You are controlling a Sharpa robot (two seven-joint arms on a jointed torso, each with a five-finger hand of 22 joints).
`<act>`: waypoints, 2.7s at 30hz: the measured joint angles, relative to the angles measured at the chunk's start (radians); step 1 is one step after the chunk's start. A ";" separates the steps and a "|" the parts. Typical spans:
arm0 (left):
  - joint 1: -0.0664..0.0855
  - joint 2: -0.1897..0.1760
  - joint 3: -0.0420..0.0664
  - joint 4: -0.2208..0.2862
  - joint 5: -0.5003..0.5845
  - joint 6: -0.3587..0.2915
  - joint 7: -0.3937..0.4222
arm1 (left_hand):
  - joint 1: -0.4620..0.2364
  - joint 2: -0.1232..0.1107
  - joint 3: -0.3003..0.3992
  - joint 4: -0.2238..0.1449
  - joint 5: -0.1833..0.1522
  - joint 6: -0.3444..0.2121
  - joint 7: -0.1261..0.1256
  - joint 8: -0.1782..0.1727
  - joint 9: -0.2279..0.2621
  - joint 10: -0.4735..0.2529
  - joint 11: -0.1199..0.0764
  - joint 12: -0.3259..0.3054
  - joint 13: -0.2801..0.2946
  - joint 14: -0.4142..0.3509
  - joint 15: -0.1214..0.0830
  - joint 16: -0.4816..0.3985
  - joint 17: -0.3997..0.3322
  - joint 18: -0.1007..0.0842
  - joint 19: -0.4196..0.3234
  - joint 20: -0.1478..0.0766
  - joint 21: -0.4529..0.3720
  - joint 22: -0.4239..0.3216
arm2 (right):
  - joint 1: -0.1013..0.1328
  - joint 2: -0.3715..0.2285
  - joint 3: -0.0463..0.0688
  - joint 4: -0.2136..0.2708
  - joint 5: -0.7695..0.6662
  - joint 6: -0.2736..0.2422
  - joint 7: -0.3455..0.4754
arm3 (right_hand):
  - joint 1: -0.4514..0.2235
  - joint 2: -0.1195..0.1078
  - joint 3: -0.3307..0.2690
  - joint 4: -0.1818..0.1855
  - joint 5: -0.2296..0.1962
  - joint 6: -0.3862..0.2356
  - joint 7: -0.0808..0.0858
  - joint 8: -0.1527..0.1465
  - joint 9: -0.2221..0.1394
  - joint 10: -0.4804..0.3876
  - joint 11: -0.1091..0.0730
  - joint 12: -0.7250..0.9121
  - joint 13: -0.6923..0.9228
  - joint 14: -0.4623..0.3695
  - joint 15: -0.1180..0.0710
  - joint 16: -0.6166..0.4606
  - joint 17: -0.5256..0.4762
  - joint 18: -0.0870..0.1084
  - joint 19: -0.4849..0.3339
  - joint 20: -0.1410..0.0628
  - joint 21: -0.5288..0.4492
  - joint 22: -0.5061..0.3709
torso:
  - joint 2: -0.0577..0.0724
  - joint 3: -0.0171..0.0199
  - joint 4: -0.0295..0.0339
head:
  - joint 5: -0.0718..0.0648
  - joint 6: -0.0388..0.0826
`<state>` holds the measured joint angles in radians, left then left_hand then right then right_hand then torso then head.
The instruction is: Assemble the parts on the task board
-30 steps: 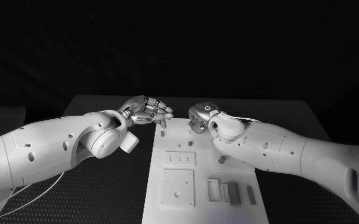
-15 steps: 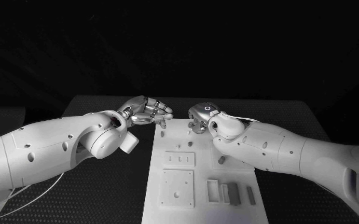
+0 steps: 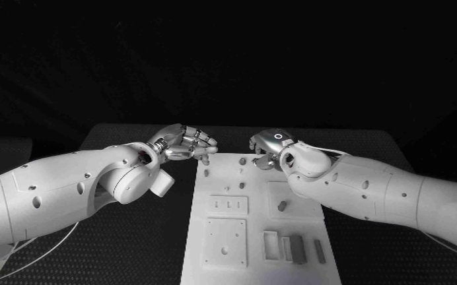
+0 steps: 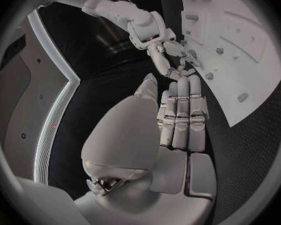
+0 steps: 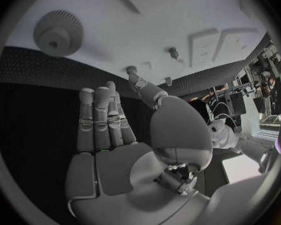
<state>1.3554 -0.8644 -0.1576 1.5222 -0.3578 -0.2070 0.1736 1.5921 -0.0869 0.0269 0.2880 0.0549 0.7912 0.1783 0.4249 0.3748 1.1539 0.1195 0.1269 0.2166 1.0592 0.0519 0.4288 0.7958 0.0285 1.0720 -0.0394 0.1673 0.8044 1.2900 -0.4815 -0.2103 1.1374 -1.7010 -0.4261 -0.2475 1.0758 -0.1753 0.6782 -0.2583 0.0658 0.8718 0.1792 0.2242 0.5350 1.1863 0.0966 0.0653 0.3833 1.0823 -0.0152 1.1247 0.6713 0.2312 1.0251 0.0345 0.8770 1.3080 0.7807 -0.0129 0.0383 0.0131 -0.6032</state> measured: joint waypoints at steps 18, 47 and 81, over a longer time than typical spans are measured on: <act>0.000 0.002 0.000 -0.019 0.000 0.004 0.007 | 0.000 0.000 0.000 0.000 0.000 0.011 -0.011 0.000 0.005 0.009 -0.002 -0.005 0.008 -0.004 0.004 -0.008 0.004 -0.001 0.000 0.000 -0.004 0.003 | 0.054 -0.227 0.030 0.127 0.123 0.093 0.079 | -0.038 -0.067 -0.019 0.081 0.000 -0.016 -0.023 0.000 -0.011 -0.005 0.005 0.005 -0.024 -0.002 0.002 0.006 0.000 0.000 -0.002 0.002 -0.002 0.000 | -0.016 0.0003 -0.0247 | 0.001 0.011; 0.000 0.018 0.000 -0.036 0.001 0.013 0.011 | -0.004 0.004 0.000 0.000 0.000 0.014 -0.014 0.000 0.006 0.009 -0.002 -0.012 0.008 -0.003 0.004 -0.008 0.006 0.009 0.000 0.000 -0.008 0.006 | -0.007 -0.106 0.028 -0.089 0.136 0.177 0.149 | -0.016 -0.079 -0.067 0.115 0.000 -0.049 -0.047 0.011 -0.038 -0.045 -0.073 0.525 0.521 0.004 -0.066 0.157 0.110 0.017 0.008 -0.033 0.137 0.001 | -0.013 0.0051 -0.0246 | -0.004 0.007; 0.000 0.018 0.000 -0.031 0.001 0.019 0.009 | -0.004 0.004 0.000 0.000 0.000 0.013 -0.013 0.000 0.006 0.009 -0.002 -0.016 0.009 -0.003 0.003 -0.012 0.007 0.007 0.000 0.000 -0.008 0.007 | -0.024 -0.068 0.031 -0.155 0.191 0.200 0.174 | -0.022 -0.029 -0.063 0.089 0.000 -0.034 -0.070 0.053 -0.035 -0.118 -0.093 0.946 0.779 0.015 -0.080 0.302 0.253 0.009 -0.002 -0.060 0.314 0.000 | -0.014 0.0044 -0.0248 | -0.001 -0.010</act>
<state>1.3555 -0.8467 -0.1577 1.4915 -0.3570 -0.1882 0.1829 1.5880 -0.0829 0.0269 0.2880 0.0549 0.8046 0.1648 0.4250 0.3805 1.1630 0.1177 0.1112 0.2257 1.0557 0.0554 0.4172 0.8032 0.0350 1.0721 -0.0393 0.1595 0.8112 1.2660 -0.5492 -0.1795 0.9824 -1.5097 -0.2257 -0.0736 1.0536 -0.2044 0.6156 -0.1698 0.0658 0.8383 0.1092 0.2767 0.5001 1.0682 0.0040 1.0112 1.1626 1.0975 -0.0947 1.4269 0.9240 0.2399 1.0236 -0.0251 1.1912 1.3082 0.7672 -0.0085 0.0135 0.0121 -0.6135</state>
